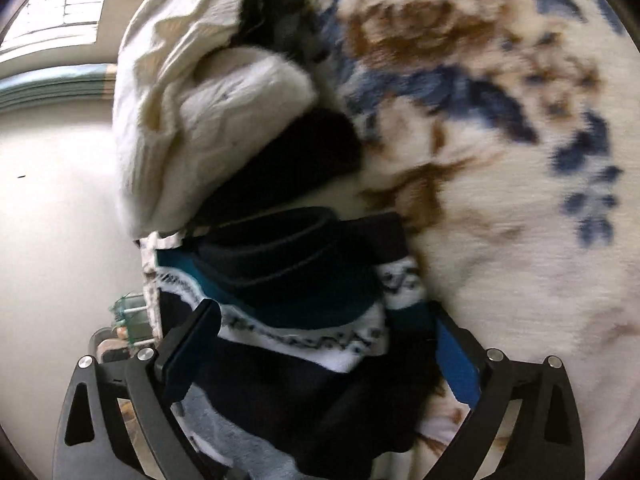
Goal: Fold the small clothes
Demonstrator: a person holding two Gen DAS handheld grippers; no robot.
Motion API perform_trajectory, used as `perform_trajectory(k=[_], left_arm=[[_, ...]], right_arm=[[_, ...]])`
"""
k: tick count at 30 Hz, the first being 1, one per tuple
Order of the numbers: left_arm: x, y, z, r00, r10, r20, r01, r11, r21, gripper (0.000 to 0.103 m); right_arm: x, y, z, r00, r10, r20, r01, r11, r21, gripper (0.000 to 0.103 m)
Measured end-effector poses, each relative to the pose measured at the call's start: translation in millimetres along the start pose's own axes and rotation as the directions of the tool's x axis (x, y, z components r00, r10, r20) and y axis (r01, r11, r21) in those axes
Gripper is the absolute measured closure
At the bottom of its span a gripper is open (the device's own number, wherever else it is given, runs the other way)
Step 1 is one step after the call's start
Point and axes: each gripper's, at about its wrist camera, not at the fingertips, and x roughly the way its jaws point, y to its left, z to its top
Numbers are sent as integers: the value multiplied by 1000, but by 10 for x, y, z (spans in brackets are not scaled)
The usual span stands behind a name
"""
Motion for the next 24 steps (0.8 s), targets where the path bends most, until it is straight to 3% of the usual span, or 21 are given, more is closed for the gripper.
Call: perform_trajectory(k=[1,2,3,4,6,10,13,16,18,20,21,23,24], left_arm=[[-16,-50,24,1000,14,14,-14,1000,13,49],[-29,-119,64,999,26,22,-27,999,37,53],[-49,-157,85,999,22,24,-24,998,51,58],[-79,-202,139,1000,22,18,-23,998,66,61],[-142,-270,262,1000,21,-13,-20,996,92,63],[-303,-363,556,996,40,-82,-24,982,185,63],[-445,-401,858,980,43,-193,9,965,261,63],[-566,-428,1157,948,118,-297,-3,932,362,63],[-552,-414,1392,909,194,-369,-16,901,434,59],[-515,-355,1516,883,257,-392,-40,874,484,52],[-490,-299,1562,873,271,-405,-46,873,485,43],[-473,-124,1579,854,275,-441,-61,896,440,38],[-499,-62,1569,858,256,-445,-57,909,413,37]], right_arm=[[28,44,-2,1000,-6,3,6,1000,-16,19],[63,89,-19,1000,-21,0,21,999,-41,33],[114,118,-50,998,-54,-5,54,997,-53,65],[141,127,-96,999,-52,-2,51,997,-53,76],[102,143,-196,998,-44,43,46,998,-47,81],[-121,96,-540,993,4,114,-7,1000,21,84],[-321,148,-1103,986,19,166,-32,997,77,85],[-398,205,-1806,984,18,176,-46,987,155,85],[-319,301,-2274,989,2,146,-30,981,190,84],[-114,343,-2466,998,-14,55,3,980,200,79],[-23,352,-2494,998,-59,11,55,979,196,74],[15,296,-2477,996,-87,-14,88,974,210,66],[-3,278,-2460,994,-111,-14,112,969,220,51]])
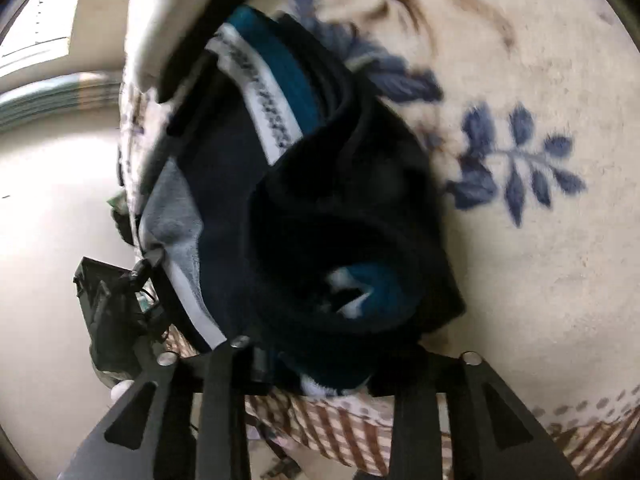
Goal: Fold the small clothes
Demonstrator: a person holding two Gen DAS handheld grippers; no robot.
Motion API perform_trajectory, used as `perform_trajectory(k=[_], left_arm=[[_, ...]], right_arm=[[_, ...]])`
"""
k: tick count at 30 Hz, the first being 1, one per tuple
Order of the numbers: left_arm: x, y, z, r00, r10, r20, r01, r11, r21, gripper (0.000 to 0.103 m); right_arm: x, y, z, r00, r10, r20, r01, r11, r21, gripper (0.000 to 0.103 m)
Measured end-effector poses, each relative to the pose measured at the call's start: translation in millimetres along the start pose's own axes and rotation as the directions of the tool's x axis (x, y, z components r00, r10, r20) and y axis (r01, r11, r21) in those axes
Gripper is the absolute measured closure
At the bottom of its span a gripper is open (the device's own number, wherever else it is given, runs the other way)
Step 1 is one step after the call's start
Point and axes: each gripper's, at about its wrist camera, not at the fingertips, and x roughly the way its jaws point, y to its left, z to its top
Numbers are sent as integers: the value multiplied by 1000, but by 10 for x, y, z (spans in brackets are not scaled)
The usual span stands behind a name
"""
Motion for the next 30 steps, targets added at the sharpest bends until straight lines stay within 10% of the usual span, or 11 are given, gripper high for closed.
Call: perform_trajectory(k=[6,11,14,17,19,23,26,30], left_arm=[[-182,-46,-425,990,58,129,-52,997,-51,35],[-356,-193,-668,936,267,229,-251,963,-97,35],[-381,-272,-763,900,355,255,-343,935,-91,35],[-346,-269,-823,865,432,255,-429,901,-71,28],[-327,-256,-822,871,417,261,-411,908,-79,22],[-294,-276,-795,862,420,283,-413,907,-87,13],[-308,-281,-836,825,468,317,-458,882,-110,13],[-376,-153,-987,807,494,323,-466,869,-163,13]], right_arm=[[-433,135,120,960,-225,168,243,966,-89,40],[-802,425,208,896,-297,331,359,922,-147,38],[-410,656,248,901,-326,285,407,862,-302,36],[-60,429,421,846,-514,138,532,803,-269,37],[-188,354,530,870,-485,86,493,854,-164,37],[-508,1212,491,872,-435,225,490,781,-387,37],[-269,2126,347,914,-368,171,386,655,-649,37],[604,3131,120,907,-410,98,268,381,-885,37]])
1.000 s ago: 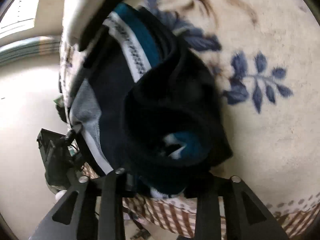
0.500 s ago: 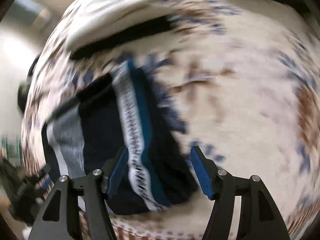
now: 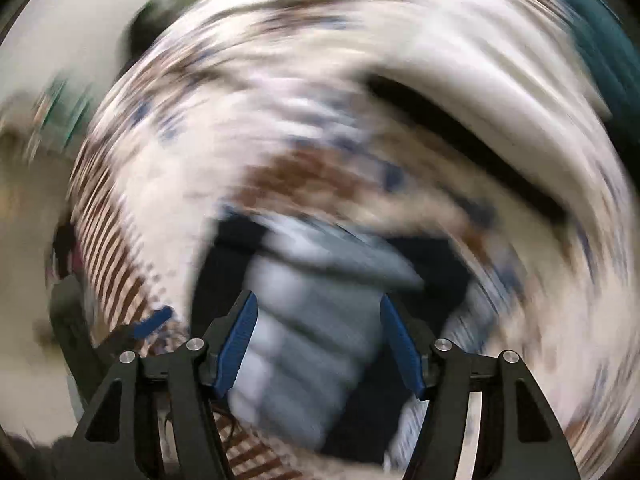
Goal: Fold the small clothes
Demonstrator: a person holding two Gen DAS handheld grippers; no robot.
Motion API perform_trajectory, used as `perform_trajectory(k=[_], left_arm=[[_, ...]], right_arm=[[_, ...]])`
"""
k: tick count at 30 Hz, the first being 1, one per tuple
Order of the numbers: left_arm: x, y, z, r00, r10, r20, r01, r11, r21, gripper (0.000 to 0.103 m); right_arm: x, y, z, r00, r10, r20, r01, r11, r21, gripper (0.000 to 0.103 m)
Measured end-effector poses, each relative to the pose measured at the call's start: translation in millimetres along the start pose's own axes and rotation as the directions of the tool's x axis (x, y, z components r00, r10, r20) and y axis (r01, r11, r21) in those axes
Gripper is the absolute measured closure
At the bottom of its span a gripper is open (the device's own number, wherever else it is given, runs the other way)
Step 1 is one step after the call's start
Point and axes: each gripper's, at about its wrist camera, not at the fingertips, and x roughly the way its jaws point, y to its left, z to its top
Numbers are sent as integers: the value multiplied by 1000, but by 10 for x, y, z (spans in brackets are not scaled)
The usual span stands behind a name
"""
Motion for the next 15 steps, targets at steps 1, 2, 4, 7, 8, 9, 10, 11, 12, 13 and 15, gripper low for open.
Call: perform_trajectory(k=[1,2,4,7,8,9,10,11,12,13,15], left_arm=[[-13,32,-27,1000,4,2,-4,1000,-6,13],[-14,66,-59,1000,3,1,-3,1000,-13,13],[3,107,-102,1000,-5,-5,5,1000,-22,13],[81,111,-109,999,-41,-13,41,999,-36,13],[123,95,-98,999,-47,-14,47,998,-32,13],[170,74,-88,998,-62,-16,61,998,-24,13],[198,61,-84,998,-68,-19,67,998,-21,13],[232,49,-78,997,-76,-23,75,997,-20,13],[253,44,-74,996,-89,-22,89,996,-22,13],[263,40,-74,995,-98,-24,98,995,-24,13],[260,46,-65,994,-108,-27,107,994,-30,13]], right_arm=[[181,212,222,999,-4,-36,1,996,-90,38],[351,358,407,996,-27,-79,14,986,-164,39],[726,592,674,982,-74,-172,20,955,-296,49],[1117,723,670,944,-135,-300,1,913,-407,96],[1195,677,711,933,-153,-325,19,925,-380,96],[1224,596,800,933,-160,-323,45,941,-335,96],[1203,455,915,941,-152,-302,73,964,-257,96],[1177,283,1012,946,-131,-297,87,984,-159,97],[1167,99,1078,948,-80,-309,68,996,-50,97],[1158,9,1107,946,-37,-321,43,999,13,97],[1111,-113,1134,945,38,-325,-9,996,89,97]])
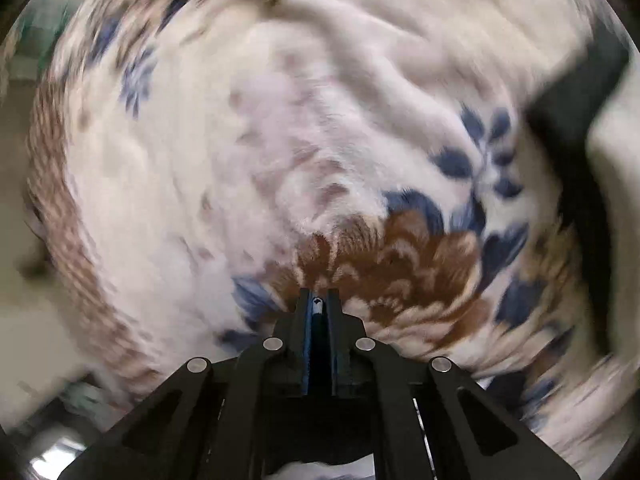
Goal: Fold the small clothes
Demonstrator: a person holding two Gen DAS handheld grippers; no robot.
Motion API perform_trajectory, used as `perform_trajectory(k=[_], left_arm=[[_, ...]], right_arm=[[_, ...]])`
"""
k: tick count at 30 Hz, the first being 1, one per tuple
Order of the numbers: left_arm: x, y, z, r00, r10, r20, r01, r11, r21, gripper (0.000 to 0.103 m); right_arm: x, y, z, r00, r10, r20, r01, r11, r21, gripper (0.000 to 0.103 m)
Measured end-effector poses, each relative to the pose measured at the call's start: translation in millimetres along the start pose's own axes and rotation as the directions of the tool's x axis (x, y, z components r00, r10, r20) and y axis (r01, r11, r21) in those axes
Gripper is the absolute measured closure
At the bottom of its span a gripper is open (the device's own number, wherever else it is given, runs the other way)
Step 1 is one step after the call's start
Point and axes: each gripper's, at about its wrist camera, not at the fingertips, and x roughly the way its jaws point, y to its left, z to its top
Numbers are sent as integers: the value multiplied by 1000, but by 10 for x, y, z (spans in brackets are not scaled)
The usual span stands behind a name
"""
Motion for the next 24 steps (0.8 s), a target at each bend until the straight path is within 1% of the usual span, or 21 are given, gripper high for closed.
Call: perform_trajectory(k=[2,3,5,6,7,8,9,10,11,13,15,17,18,19,20,22,23,24], left_arm=[[-22,2,3,1000,-6,0,6,1000,1,13],[-25,7,4,1000,-11,-3,11,1000,0,13],[-42,47,17,1000,-24,-15,24,1000,-7,13],[-60,56,28,999,-26,-22,26,1000,-8,13],[-79,54,56,999,-30,-24,30,1000,-7,13],[-146,58,98,999,-43,-17,42,999,-5,13],[-195,74,133,999,-44,-10,44,999,-2,13],[-270,56,200,999,-41,5,41,999,10,13],[-326,44,265,999,-45,17,44,999,20,13],[-422,-5,469,998,-51,37,50,998,41,13],[-441,-62,663,996,-70,48,67,996,52,13],[-366,-185,908,995,-86,41,82,993,88,13],[-273,-281,1041,996,-91,24,87,988,127,13],[-196,-352,1098,996,-92,12,89,984,152,13],[-74,-432,1176,996,-94,-10,94,978,185,13],[143,-523,1290,994,-96,-47,105,967,233,15],[223,-553,1329,994,-94,-57,105,962,253,21],[302,-579,1358,993,-99,-65,113,955,273,41]], right_arm=[[-39,-38,-9,1000,1,12,-1,1000,8,97],[-61,-113,3,1000,25,13,-26,998,53,97],[-50,-258,72,990,139,-2,-137,979,149,96],[-105,-296,21,982,188,-3,-185,970,161,95],[-174,-331,4,978,208,12,-208,967,146,95],[-375,-392,-52,978,197,65,-203,973,110,94],[-526,-464,-136,980,166,112,-177,980,95,81],[-685,-576,-240,978,131,160,-147,985,93,65],[-841,-728,-371,974,92,206,-117,987,111,62],[-1043,-1069,-670,965,13,263,-60,984,170,61],[-1133,-1485,-1003,961,-16,277,-55,967,248,61],[-1018,-1882,-1335,964,-24,264,-69,939,337,60],[-924,-2062,-1496,964,-15,266,-90,922,376,60],[-798,-2123,-1595,964,-9,266,-100,914,394,60],[-677,-2293,-1751,964,-9,267,-111,896,429,60],[-469,-2435,-1915,960,8,281,-144,872,469,59],[-331,-2528,-1973,958,30,286,-175,851,495,56],[-181,-2620,-2016,951,84,298,-235,822,518,54]])
